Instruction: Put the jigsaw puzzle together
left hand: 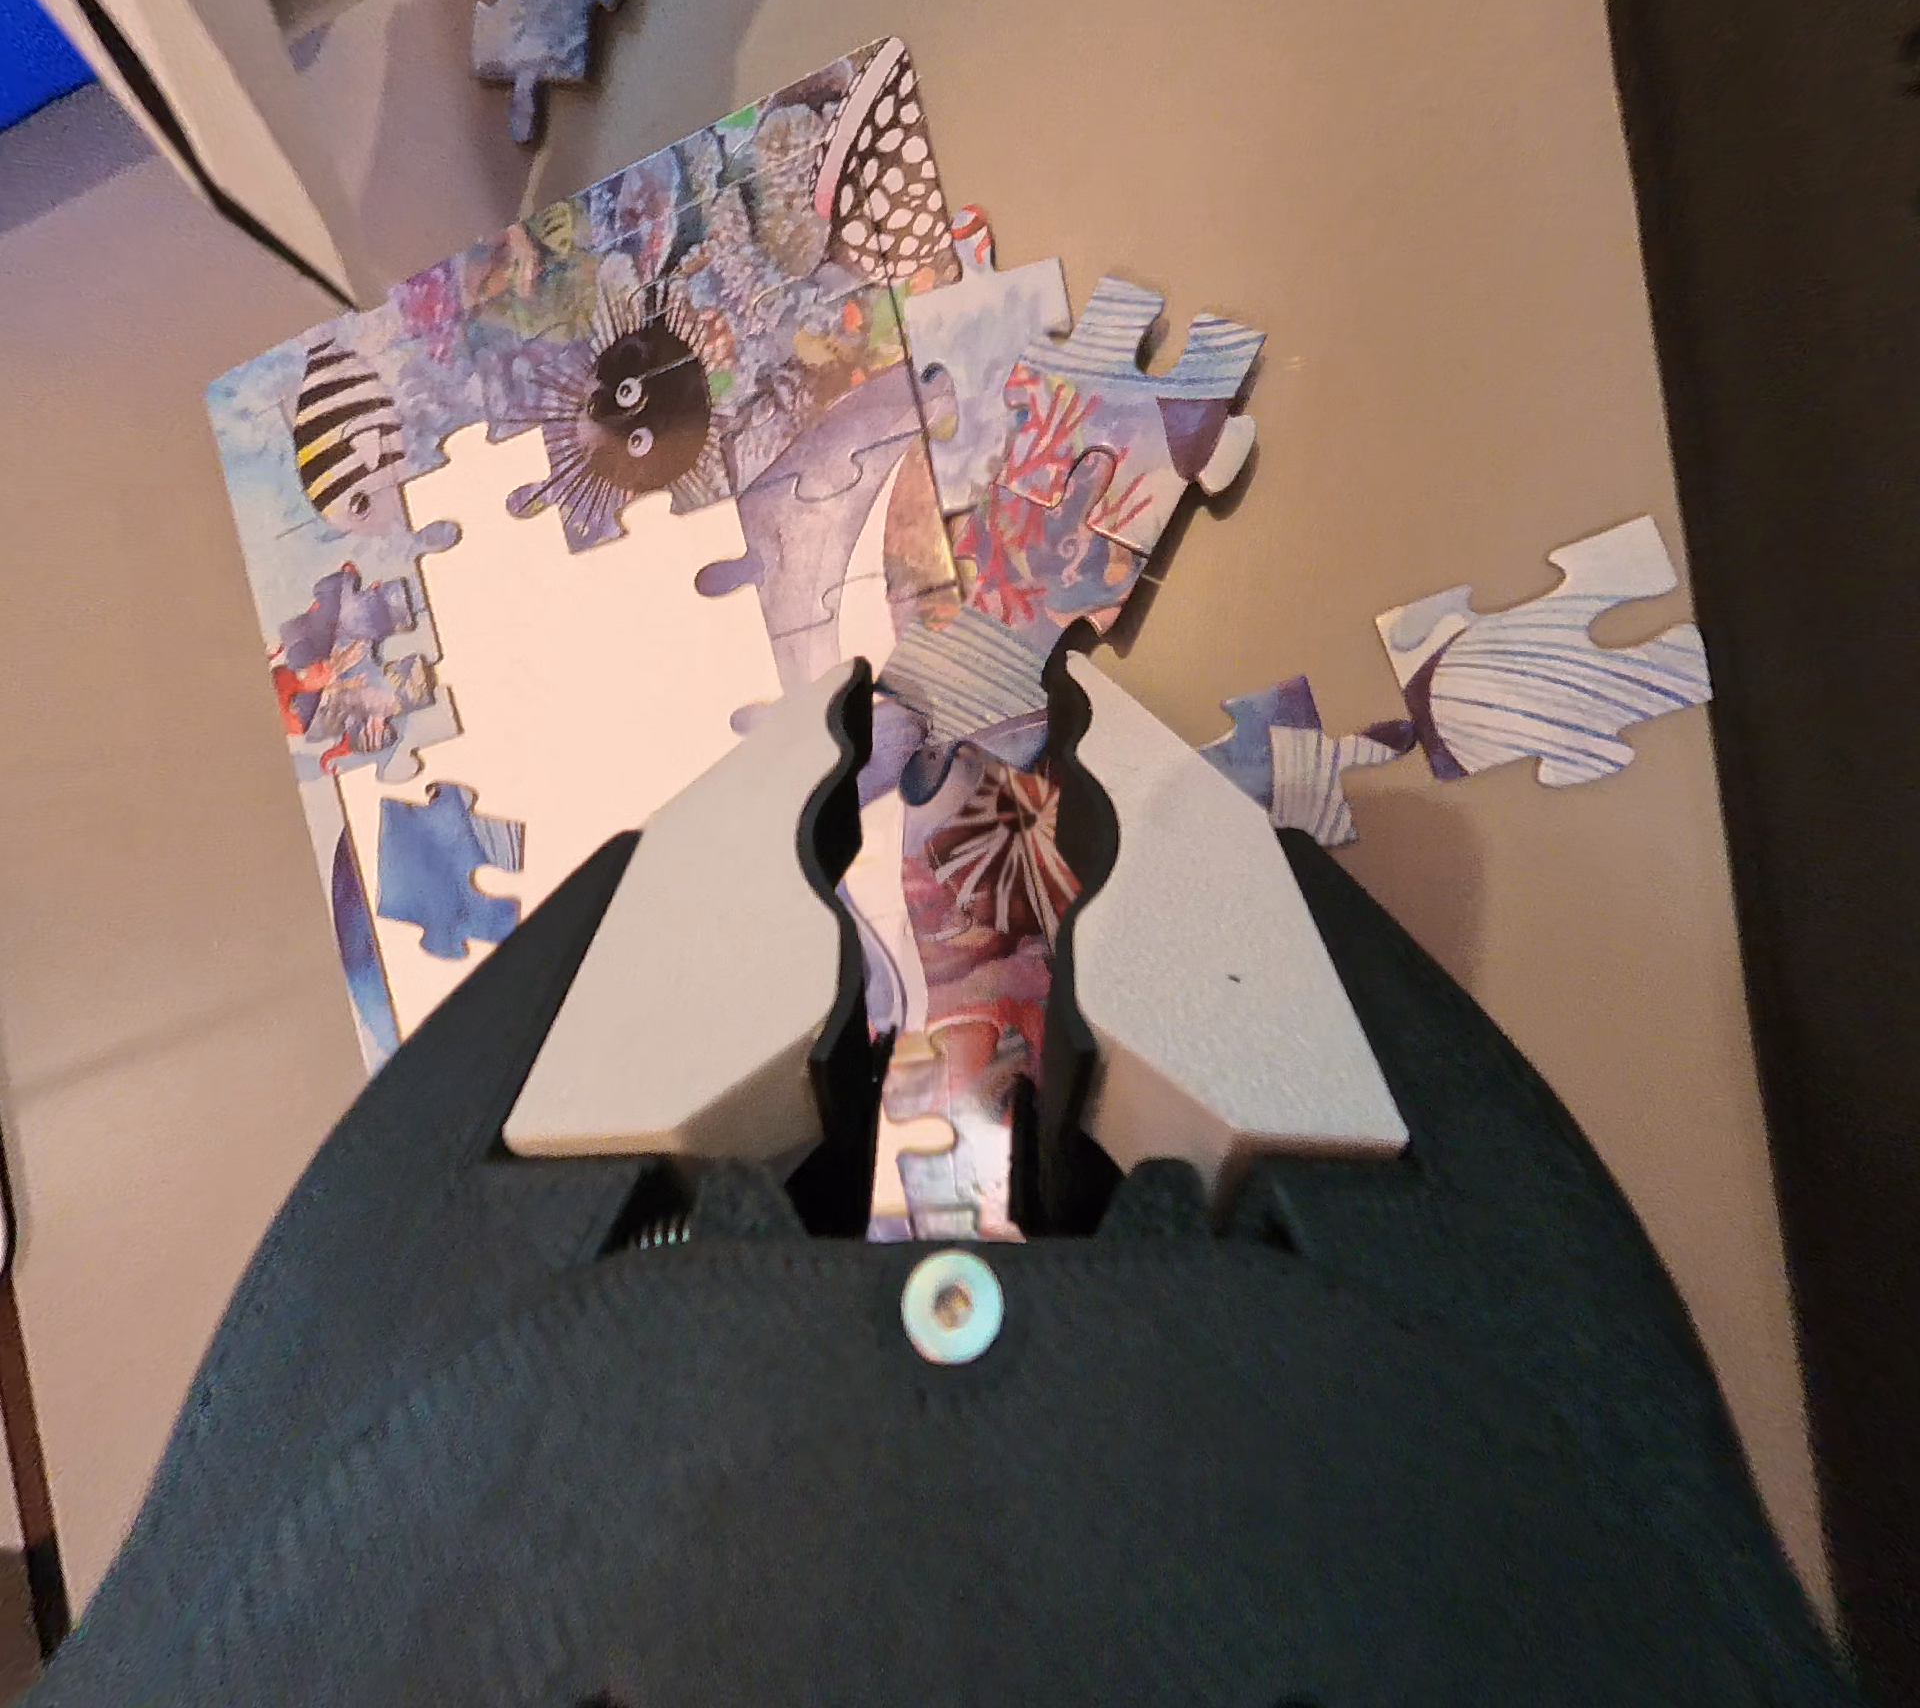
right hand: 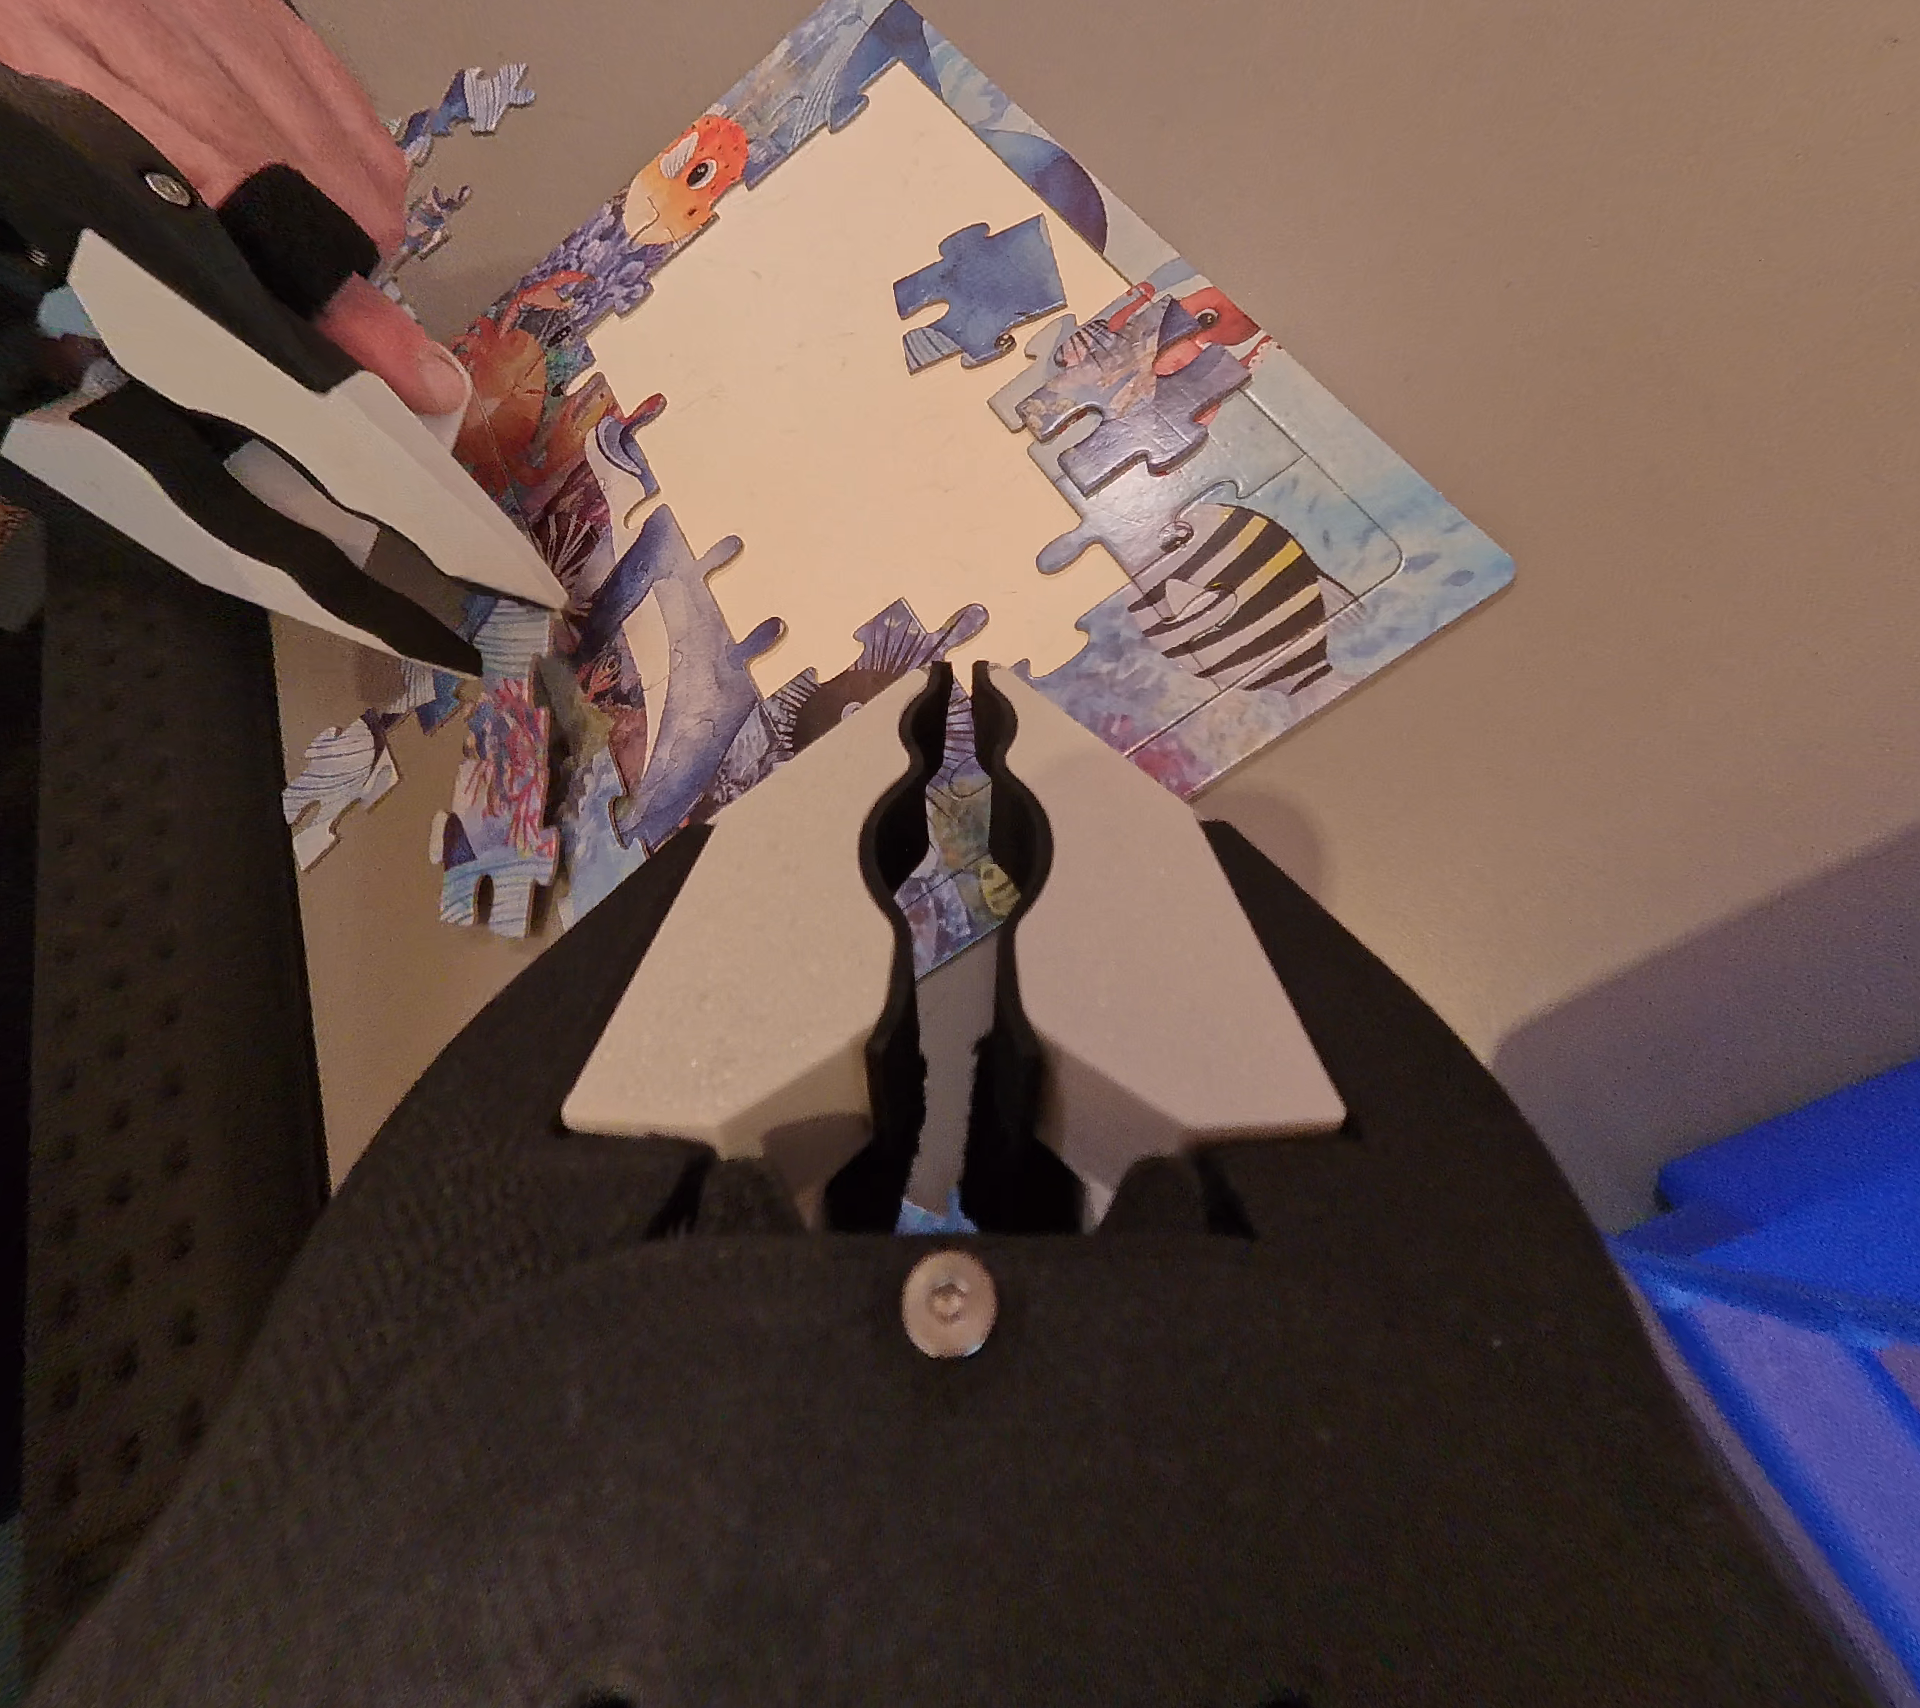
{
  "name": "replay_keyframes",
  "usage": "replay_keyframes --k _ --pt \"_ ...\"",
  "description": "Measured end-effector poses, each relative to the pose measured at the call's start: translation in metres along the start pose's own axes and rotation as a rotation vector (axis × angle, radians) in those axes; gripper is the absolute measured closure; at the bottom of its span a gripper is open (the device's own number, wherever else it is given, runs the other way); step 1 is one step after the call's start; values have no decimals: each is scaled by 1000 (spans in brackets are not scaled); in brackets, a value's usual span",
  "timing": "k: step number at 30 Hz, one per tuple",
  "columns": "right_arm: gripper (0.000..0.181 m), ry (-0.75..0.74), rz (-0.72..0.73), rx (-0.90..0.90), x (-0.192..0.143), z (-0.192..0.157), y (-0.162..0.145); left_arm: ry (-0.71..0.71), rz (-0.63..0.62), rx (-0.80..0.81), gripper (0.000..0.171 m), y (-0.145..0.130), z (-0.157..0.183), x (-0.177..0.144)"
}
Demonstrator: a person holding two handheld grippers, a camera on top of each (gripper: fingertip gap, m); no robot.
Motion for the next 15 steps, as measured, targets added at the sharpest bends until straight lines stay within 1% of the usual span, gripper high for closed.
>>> replay_keyframes --k 6,15 --pt "179 2 -4 0 1 0 0 55 -7 -64 140 -20 3 -20" --pt "179 5 -14 -1 4 -1 -2 112 -28 -171 140 -58 0 -40"
Point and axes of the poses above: each gripper's, where its closed fingertips meet, x out along the fingers, y out of its top, z = x × y across the jaws, the point moved 6 cm from there along -x, back along the fingers, and after that the axes turned 5 degrees about -y, right-handed, at the moved point
